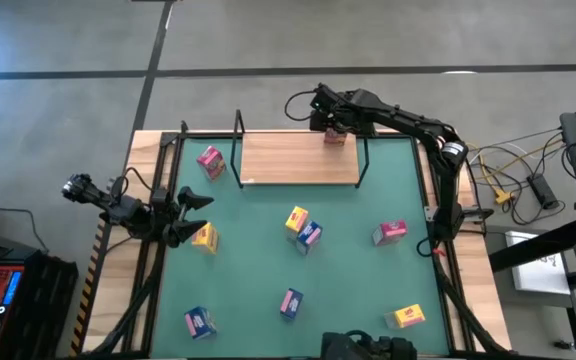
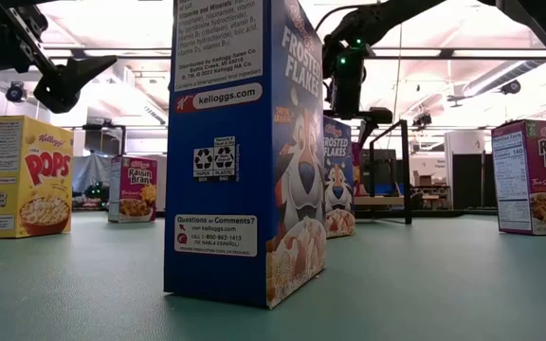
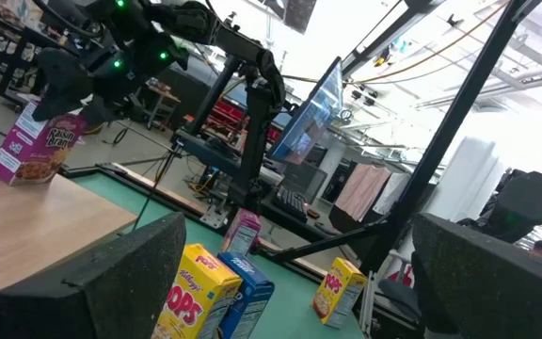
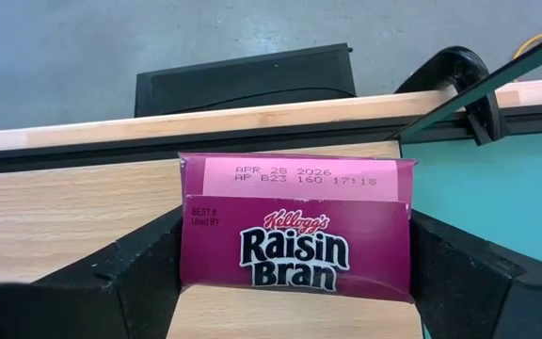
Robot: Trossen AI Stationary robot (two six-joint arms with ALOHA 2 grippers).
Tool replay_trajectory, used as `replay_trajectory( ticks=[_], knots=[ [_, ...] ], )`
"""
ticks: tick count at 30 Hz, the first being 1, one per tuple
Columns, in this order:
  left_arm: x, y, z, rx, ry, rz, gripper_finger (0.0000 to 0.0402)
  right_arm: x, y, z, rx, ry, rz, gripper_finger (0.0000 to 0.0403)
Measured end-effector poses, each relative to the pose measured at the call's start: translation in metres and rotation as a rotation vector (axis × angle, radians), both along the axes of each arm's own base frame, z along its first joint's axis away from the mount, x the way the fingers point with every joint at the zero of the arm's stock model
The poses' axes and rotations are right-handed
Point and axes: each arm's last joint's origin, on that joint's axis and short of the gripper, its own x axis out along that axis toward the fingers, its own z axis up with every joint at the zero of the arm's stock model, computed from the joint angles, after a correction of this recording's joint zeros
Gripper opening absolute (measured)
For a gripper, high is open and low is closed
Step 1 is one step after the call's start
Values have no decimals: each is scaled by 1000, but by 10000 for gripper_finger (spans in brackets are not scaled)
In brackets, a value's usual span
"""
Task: Stack cereal on shelf
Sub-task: Put the top right pink cereal box on the shelf, then put the top blue cereal box on the shelf
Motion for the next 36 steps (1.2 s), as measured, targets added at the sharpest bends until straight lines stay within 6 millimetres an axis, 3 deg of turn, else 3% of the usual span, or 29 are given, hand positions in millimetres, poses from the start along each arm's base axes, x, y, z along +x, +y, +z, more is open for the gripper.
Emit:
replay_trajectory(
  ticks=[10,19,30,36],
  knots=[
    [0,0,0,0,0,0,398,0,0,0,1,0,1,330],
    [0,0,0,0,0,0,398,0,0,0,2,-7,-2,371],
    [0,0,0,0,0,0,398,0,1,6,-9,-17,8,373],
    [0,0,0,0,0,0,398,-1,11,13,31,26,8,373]
  ],
)
